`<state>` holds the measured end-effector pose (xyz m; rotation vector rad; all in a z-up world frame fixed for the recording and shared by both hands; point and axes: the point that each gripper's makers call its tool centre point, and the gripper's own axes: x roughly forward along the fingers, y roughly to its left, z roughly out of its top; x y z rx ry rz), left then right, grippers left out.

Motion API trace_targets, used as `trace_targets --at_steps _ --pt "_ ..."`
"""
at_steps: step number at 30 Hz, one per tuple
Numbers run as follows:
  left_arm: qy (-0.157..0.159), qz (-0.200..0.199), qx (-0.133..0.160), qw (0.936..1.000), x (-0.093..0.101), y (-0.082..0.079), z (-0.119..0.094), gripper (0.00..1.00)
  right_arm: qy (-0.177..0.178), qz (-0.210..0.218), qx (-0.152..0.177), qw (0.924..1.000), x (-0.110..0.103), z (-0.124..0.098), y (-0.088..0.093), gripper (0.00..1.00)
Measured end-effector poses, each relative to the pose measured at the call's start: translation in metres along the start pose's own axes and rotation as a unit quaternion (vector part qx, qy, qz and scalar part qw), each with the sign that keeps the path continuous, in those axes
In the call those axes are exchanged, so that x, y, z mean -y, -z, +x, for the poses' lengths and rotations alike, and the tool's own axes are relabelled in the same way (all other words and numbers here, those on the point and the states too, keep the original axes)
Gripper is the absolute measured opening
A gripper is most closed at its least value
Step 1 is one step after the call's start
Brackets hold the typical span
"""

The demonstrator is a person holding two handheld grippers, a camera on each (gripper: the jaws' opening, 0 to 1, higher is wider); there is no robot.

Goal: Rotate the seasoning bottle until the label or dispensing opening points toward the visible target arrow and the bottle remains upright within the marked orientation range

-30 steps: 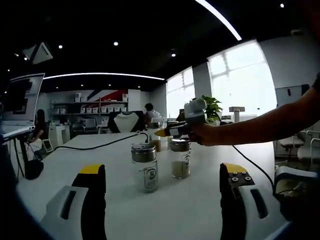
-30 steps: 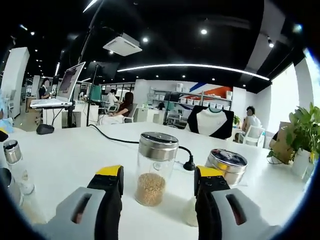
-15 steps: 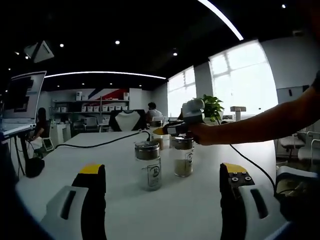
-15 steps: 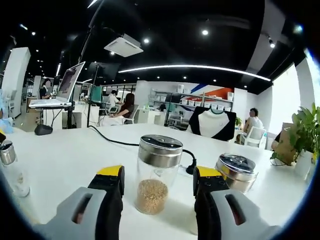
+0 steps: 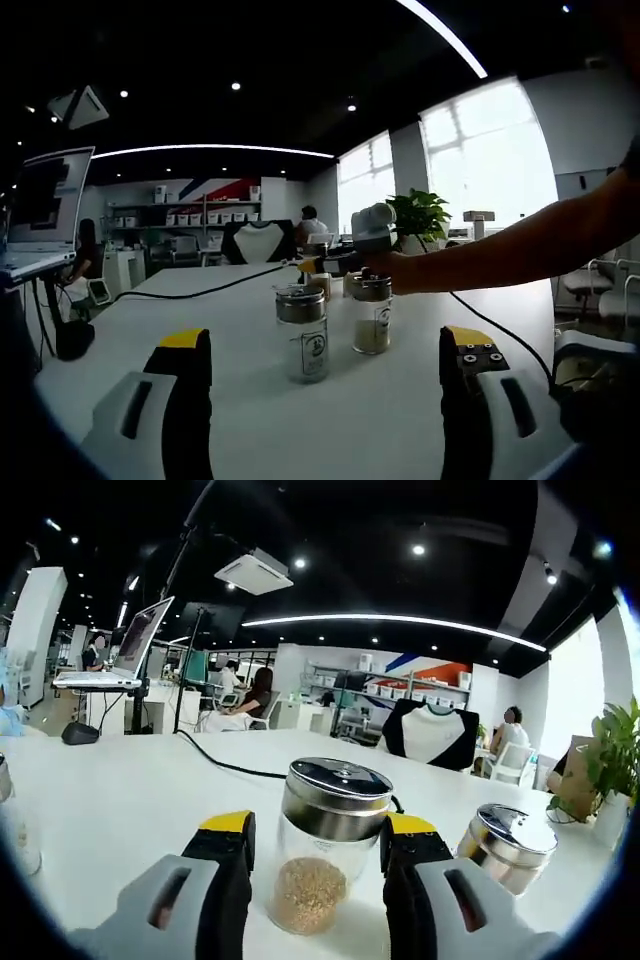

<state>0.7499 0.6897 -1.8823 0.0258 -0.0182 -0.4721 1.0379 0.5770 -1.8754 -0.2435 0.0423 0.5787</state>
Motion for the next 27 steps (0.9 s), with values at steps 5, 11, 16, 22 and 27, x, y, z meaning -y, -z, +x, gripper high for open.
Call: trace_targets --at_steps 5,11,16,22,27 --pt "0.003 0.0 -0.004 1.0 0.003 0.003 0.003 1.0 0.009 0.009 -0.002 0.9999 0.005 0.003 0.0 0.46" --pt "0.008 -0.001 -0.009 0.9999 0.007 0.006 0.005 1.0 0.016 0.01 -0.004 0.9998 0.005 -0.001 -0.001 0.43" --pt "0.01 -0.001 -0.01 0.9999 0.01 0.007 0.007 1.0 0.011 0.049 -0.009 0.9987 0.003 -0.005 -0.002 0.41" --pt "0.012 0.0 -0.011 0.9999 0.012 0.007 0.008 1.0 -0.013 0.069 0.008 0.9975 -0.01 -0.015 -0.012 0.4" --pt "0.014 0.002 -0.012 0.9998 0.015 0.006 0.008 1.0 -0.028 0.067 0.014 0.9973 -0.016 -0.026 -0.022 0.39"
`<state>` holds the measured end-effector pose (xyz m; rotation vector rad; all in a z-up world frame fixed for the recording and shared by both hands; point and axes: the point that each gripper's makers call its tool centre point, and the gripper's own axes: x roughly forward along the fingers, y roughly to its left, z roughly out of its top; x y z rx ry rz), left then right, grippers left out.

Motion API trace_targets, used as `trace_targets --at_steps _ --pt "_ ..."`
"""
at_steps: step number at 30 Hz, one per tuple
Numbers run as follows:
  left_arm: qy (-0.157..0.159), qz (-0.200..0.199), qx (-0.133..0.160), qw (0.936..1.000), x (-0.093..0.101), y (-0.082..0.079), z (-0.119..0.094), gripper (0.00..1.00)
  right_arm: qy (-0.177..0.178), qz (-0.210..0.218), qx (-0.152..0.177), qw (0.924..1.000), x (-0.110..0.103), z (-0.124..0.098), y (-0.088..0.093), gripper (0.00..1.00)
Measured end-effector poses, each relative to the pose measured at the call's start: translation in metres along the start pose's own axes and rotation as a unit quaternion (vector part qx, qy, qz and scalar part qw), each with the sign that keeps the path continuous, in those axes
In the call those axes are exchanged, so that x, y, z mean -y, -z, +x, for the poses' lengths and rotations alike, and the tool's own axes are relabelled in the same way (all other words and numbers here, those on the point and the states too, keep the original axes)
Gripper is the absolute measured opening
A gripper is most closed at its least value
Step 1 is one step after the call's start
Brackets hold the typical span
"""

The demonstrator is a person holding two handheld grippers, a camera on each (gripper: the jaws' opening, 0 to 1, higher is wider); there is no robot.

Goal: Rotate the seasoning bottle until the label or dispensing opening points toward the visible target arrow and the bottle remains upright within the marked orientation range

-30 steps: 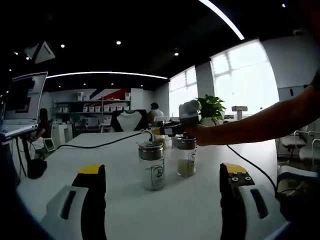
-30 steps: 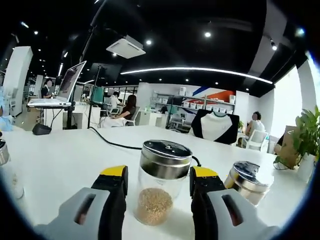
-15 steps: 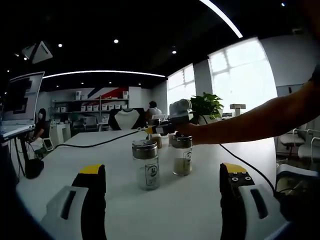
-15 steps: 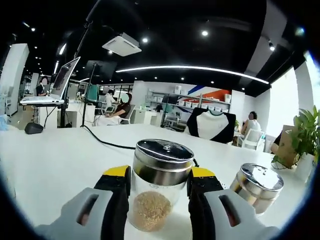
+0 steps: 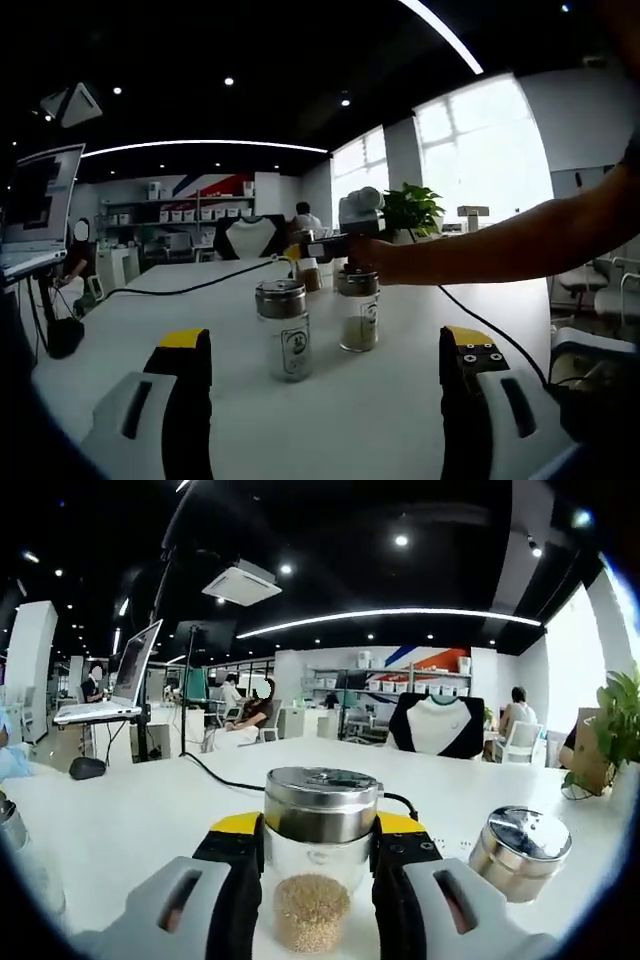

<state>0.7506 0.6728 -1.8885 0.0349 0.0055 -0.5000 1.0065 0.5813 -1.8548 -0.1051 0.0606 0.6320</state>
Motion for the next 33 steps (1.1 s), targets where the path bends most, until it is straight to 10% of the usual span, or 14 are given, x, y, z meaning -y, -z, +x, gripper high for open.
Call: trace_targets --at_steps 11,33 --pt "0.002 -0.006 0.01 0.9999 0.007 -0.006 0.001 1.0 -0.067 0.01 -0.004 0.9977 -0.021 -0.024 -0.005 0.39" --pt "0.024 0.002 0.009 0.9997 0.033 -0.009 0.007 0.99 -0.084 0.016 -0.017 0.9962 -0.014 -0.083 0.019 0.39"
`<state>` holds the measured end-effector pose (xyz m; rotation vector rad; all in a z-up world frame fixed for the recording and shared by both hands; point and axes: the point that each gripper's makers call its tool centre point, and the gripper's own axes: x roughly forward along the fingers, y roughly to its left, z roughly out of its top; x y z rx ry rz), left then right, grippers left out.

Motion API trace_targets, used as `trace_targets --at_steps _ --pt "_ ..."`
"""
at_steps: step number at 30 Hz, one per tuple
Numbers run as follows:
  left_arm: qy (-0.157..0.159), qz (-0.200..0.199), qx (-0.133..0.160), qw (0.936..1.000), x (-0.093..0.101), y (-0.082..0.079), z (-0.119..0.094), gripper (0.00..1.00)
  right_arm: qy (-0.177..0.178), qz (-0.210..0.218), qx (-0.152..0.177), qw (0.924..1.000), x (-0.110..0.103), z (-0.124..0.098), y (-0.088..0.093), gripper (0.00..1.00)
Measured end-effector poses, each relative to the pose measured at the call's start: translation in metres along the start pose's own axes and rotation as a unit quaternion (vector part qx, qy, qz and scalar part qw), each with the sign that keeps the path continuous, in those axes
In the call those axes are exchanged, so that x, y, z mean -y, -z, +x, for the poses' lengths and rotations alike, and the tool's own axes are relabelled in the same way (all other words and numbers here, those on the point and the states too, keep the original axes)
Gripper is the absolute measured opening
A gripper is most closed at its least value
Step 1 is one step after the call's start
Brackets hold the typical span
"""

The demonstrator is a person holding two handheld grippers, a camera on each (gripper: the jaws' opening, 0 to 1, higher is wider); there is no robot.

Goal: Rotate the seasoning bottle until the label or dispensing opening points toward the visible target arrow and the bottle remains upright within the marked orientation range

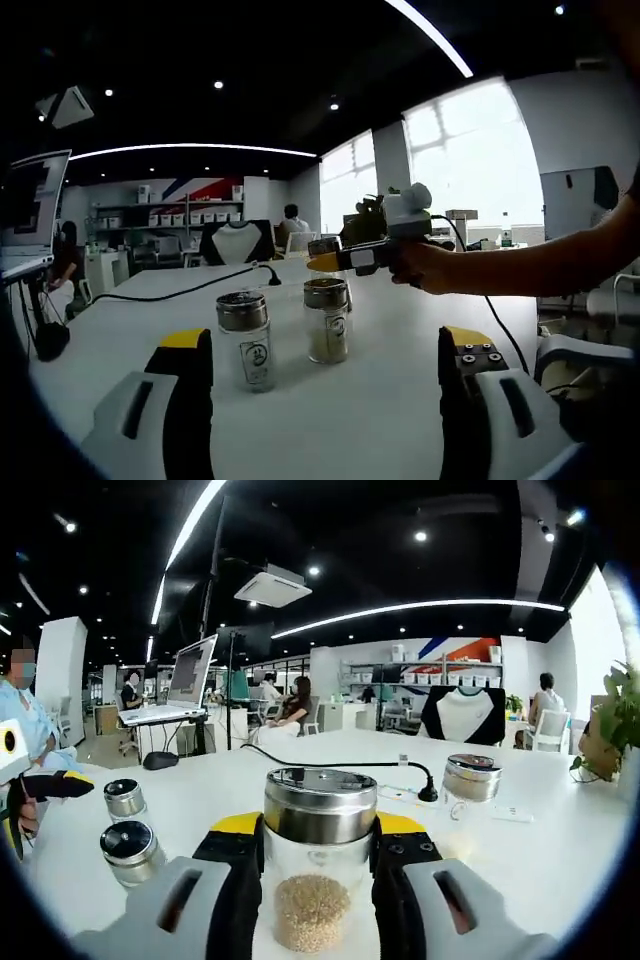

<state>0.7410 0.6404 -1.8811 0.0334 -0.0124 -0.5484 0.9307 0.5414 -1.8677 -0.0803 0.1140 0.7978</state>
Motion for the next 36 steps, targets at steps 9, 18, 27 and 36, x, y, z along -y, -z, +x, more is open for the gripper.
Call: trace_targets --at_steps 9,18,27,36 --pt "0.011 0.003 -0.012 0.9999 0.01 0.005 0.004 0.99 -0.009 -0.004 0.004 0.9999 -0.017 -0.028 -0.001 0.39" --pt "0.023 0.006 0.0 0.9997 0.02 0.001 0.006 0.99 0.0 0.02 0.034 0.9992 -0.023 -0.059 -0.012 0.39" --pt "0.031 0.008 0.0 0.9995 0.027 0.002 0.008 0.97 0.02 0.039 0.034 0.9985 -0.022 -0.077 -0.003 0.39" --pt "0.034 0.011 0.005 0.9994 0.029 0.0 0.009 0.95 0.058 0.023 0.034 0.9975 -0.026 -0.102 0.004 0.39"
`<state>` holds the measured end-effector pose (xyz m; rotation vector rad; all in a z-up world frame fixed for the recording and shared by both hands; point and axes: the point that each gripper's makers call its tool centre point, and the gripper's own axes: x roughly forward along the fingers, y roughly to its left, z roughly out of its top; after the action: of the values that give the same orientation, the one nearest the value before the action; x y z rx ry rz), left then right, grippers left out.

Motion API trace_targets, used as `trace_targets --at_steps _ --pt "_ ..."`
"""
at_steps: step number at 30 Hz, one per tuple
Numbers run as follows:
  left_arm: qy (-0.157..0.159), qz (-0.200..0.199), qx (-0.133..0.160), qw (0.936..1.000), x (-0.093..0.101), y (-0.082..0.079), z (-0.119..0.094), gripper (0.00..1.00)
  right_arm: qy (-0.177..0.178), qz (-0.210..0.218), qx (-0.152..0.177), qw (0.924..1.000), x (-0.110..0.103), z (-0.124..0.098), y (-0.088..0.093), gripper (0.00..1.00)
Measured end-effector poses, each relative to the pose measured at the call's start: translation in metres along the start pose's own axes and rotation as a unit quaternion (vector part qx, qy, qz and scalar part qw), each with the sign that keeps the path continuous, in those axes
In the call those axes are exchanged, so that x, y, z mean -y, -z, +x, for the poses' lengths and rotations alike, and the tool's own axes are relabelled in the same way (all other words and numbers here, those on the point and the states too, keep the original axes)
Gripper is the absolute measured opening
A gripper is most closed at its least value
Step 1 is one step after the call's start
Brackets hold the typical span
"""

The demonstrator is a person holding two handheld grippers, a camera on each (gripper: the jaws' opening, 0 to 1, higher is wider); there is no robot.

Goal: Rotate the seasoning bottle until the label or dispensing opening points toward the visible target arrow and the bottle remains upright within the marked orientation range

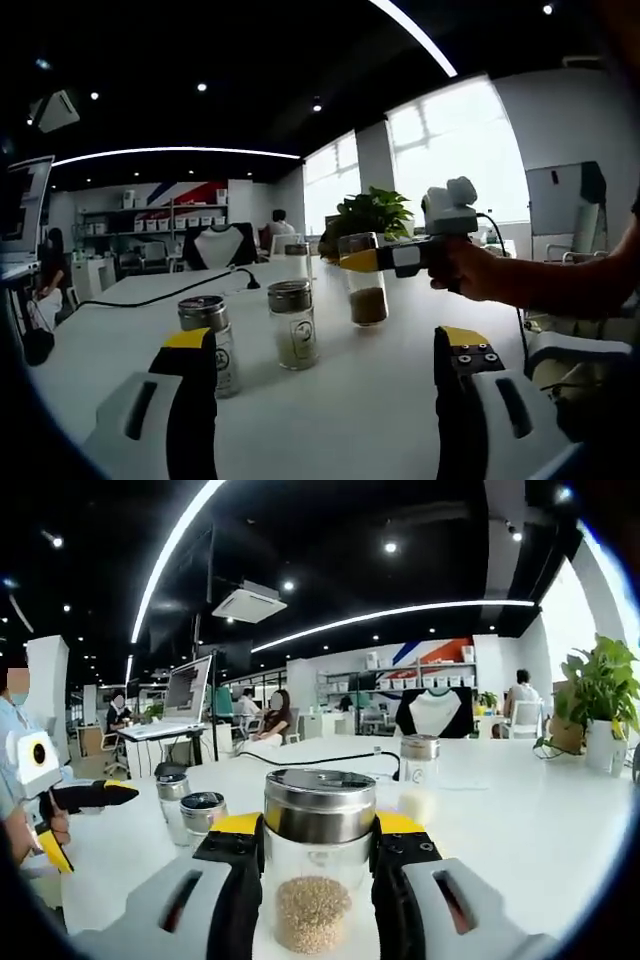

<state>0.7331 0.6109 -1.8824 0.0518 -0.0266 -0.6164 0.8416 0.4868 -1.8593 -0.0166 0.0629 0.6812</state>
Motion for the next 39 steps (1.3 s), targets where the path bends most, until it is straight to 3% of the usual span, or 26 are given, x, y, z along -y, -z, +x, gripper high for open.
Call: trace_targets --at_steps 6,9,16,21,30,39 --pt "0.009 0.001 -0.005 0.9999 0.007 0.001 0.002 0.96 0.0 -0.03 0.014 0.9995 -0.021 -0.015 -0.005 0.39" --pt "0.023 -0.022 0.007 0.9995 0.014 -0.003 0.003 0.96 -0.005 -0.041 0.014 0.9991 -0.029 -0.021 -0.005 0.39" --pt "0.028 -0.03 -0.002 0.9991 0.02 0.001 0.007 0.94 -0.034 -0.042 0.039 0.9978 -0.057 -0.037 -0.019 0.39" --pt "0.049 -0.026 -0.002 0.9984 0.034 0.001 0.009 0.9 -0.049 -0.05 0.046 0.9965 -0.075 -0.045 -0.022 0.39" --pt "0.071 -0.026 -0.008 0.9971 0.049 0.004 0.013 0.89 -0.071 -0.058 0.047 0.9947 -0.098 -0.053 -0.017 0.39" --pt "0.079 -0.011 -0.018 0.9966 0.056 0.007 0.014 0.89 -0.085 -0.044 0.052 0.994 -0.107 -0.061 -0.016 0.39"
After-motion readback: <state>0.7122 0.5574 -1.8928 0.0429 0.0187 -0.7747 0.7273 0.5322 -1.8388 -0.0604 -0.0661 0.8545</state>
